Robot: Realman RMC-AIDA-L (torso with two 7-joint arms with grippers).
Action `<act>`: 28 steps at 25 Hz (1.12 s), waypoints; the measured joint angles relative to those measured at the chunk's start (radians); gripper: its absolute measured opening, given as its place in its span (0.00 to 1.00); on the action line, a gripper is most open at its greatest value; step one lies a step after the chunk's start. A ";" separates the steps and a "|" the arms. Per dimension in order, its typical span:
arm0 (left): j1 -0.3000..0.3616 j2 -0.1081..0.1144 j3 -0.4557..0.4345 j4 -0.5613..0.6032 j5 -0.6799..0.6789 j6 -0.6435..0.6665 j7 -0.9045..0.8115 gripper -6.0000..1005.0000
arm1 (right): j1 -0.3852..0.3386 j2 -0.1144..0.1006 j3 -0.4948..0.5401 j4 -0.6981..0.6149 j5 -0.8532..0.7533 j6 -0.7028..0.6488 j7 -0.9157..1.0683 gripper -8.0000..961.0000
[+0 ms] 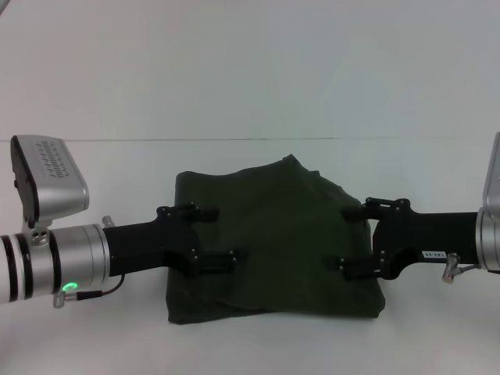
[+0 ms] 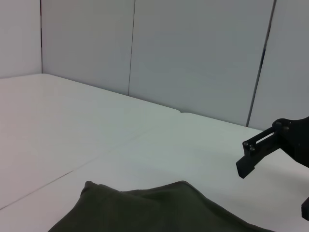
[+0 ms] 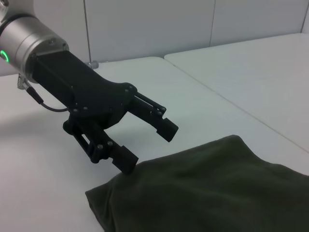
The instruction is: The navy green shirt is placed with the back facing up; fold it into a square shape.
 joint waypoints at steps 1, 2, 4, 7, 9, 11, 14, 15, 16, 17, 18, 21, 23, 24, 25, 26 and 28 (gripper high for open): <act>0.000 0.000 0.000 0.000 0.000 0.000 0.000 0.90 | -0.003 0.001 0.000 0.000 0.000 0.001 -0.004 0.97; 0.000 0.000 0.001 0.000 0.001 -0.001 0.000 0.90 | -0.005 0.001 0.001 0.000 0.000 0.001 -0.007 0.97; 0.000 0.000 0.001 0.000 0.002 -0.002 0.002 0.90 | -0.006 0.004 0.006 0.000 0.000 0.002 -0.011 0.97; 0.000 0.000 0.001 0.000 0.003 -0.004 0.005 0.90 | -0.006 0.007 0.011 0.000 -0.002 0.003 -0.013 0.97; 0.000 0.000 0.001 0.000 0.003 -0.005 0.007 0.90 | -0.006 0.007 0.012 0.000 -0.002 0.004 -0.013 0.97; 0.000 0.000 0.002 0.000 0.003 -0.006 0.008 0.90 | -0.006 0.007 0.012 0.000 -0.002 0.006 -0.014 0.97; 0.000 0.000 0.001 0.000 0.003 -0.006 0.015 0.90 | -0.006 0.008 0.012 0.009 -0.003 0.012 -0.018 0.97; 0.000 0.000 0.001 -0.001 0.003 -0.006 0.017 0.90 | -0.006 0.008 0.012 0.012 -0.003 0.013 -0.020 0.97; 0.000 -0.001 0.001 -0.001 0.003 -0.006 0.019 0.90 | -0.007 0.008 0.012 0.015 -0.003 0.015 -0.022 0.97; 0.000 -0.001 0.001 -0.001 0.003 -0.006 0.019 0.90 | -0.007 0.008 0.012 0.017 -0.003 0.017 -0.023 0.97; 0.001 -0.001 0.001 -0.002 0.003 -0.006 0.019 0.90 | -0.007 0.008 0.012 0.020 -0.003 0.018 -0.023 0.97; 0.001 -0.002 0.001 -0.004 0.003 -0.006 0.019 0.90 | -0.008 0.008 0.012 0.024 -0.003 0.020 -0.025 0.97; 0.001 -0.002 0.001 -0.004 0.003 -0.007 0.021 0.90 | -0.008 0.008 0.012 0.025 -0.003 0.024 -0.032 0.97; 0.001 -0.002 0.001 -0.005 0.003 -0.007 0.021 0.90 | -0.008 0.008 0.012 0.026 -0.003 0.025 -0.035 0.97; 0.001 -0.002 0.001 -0.005 0.003 -0.007 0.022 0.90 | -0.008 0.008 0.012 0.027 -0.003 0.026 -0.038 0.97; 0.001 -0.002 0.001 -0.005 0.003 -0.008 0.022 0.90 | -0.008 0.008 0.012 0.027 -0.003 0.026 -0.040 0.97; 0.001 -0.002 0.001 -0.005 0.003 -0.008 0.022 0.90 | -0.008 0.008 0.012 0.027 -0.003 0.027 -0.044 0.97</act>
